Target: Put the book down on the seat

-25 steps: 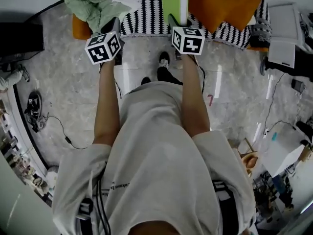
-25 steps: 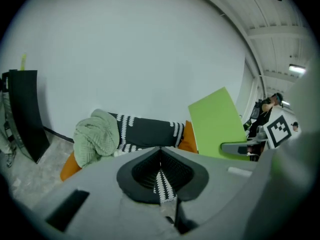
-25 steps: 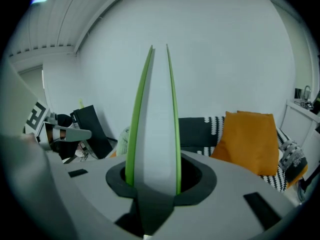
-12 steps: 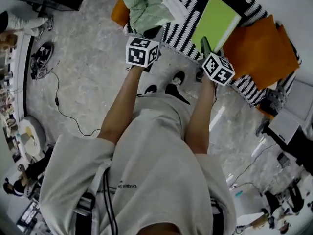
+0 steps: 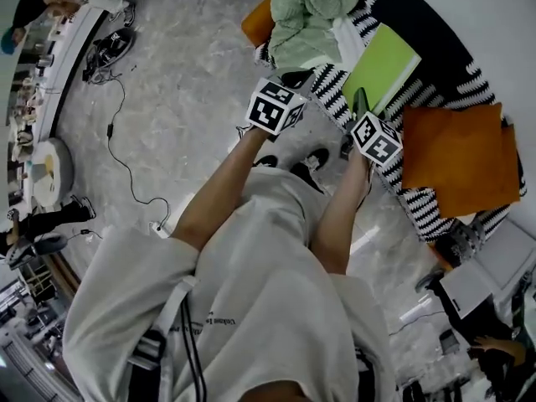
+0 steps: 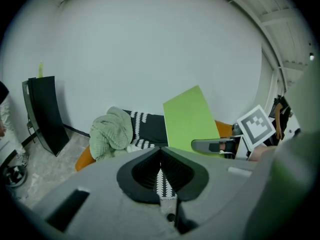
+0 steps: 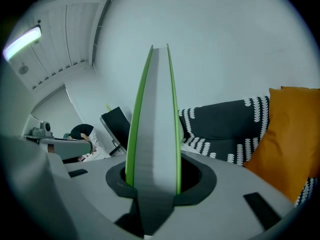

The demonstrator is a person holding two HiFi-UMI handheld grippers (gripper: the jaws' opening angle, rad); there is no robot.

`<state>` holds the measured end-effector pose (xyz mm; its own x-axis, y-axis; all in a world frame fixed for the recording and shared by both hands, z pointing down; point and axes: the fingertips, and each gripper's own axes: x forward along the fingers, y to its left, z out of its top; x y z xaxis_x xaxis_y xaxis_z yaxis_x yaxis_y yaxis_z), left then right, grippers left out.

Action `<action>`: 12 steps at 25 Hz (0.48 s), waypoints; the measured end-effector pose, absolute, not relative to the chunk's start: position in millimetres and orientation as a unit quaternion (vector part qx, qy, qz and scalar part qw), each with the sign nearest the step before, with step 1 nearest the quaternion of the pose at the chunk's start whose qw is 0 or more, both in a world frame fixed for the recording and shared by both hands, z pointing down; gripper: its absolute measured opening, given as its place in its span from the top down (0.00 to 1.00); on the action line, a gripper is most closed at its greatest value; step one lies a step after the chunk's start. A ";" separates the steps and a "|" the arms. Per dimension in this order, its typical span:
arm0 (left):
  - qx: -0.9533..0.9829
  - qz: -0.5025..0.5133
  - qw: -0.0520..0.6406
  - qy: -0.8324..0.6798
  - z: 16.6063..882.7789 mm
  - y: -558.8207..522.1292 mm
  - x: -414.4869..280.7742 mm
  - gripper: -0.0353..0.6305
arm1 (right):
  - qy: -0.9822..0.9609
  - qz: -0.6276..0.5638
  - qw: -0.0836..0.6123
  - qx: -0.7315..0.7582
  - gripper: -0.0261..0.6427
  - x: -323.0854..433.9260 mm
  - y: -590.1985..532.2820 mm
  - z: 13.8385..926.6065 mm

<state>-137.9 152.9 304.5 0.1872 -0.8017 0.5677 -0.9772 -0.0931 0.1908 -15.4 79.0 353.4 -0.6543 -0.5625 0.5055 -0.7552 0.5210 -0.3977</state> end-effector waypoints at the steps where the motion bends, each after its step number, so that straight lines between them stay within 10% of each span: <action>1: 0.717 0.162 0.274 -0.621 305.8 152.6 -137.8 0.93 | -0.858 0.306 0.159 0.382 0.77 -14.8 78.3 354.9; 12: 0.752 0.165 0.246 -0.589 296.2 111.3 -78.6 0.93 | -0.863 0.298 0.185 0.363 0.77 18.0 46.8 351.8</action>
